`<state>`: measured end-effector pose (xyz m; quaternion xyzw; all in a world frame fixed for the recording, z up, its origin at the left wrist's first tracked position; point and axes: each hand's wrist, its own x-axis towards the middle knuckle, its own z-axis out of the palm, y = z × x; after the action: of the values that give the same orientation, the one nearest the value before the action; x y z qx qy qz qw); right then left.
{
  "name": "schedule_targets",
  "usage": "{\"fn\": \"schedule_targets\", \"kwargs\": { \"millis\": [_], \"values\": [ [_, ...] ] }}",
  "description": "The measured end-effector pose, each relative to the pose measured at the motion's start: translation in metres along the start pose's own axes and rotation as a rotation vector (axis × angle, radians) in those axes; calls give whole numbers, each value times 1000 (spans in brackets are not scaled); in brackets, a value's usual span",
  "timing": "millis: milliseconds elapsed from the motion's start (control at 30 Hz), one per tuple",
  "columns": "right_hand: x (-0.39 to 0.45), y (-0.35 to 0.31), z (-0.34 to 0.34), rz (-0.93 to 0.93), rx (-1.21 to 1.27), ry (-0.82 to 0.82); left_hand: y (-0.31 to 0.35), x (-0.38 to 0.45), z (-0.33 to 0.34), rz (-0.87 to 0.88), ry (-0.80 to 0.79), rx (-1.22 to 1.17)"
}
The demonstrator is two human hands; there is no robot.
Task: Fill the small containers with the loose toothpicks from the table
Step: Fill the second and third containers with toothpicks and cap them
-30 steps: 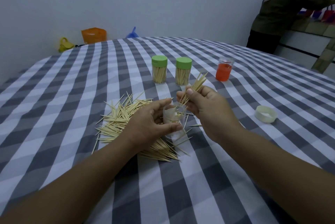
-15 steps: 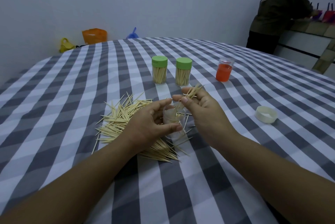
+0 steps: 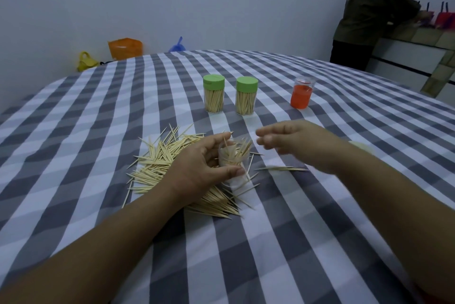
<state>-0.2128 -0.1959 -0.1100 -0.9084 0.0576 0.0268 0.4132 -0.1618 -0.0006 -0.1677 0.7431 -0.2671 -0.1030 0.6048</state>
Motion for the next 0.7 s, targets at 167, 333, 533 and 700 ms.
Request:
{"fn": "schedule_targets", "kwargs": {
  "millis": [167,333,533,700],
  "values": [
    [4,22,-18,169,-552,-178,0,0,0,1,8,-4],
    [9,23,-8,143,-620,-138,-1,1,-1,1,11,-1],
    [22,20,25,-25,-566,-38,2,0,-2,8,12,20],
    [28,25,34,-146,-473,71,2,1,-6,14,31,25]
  ]
}}
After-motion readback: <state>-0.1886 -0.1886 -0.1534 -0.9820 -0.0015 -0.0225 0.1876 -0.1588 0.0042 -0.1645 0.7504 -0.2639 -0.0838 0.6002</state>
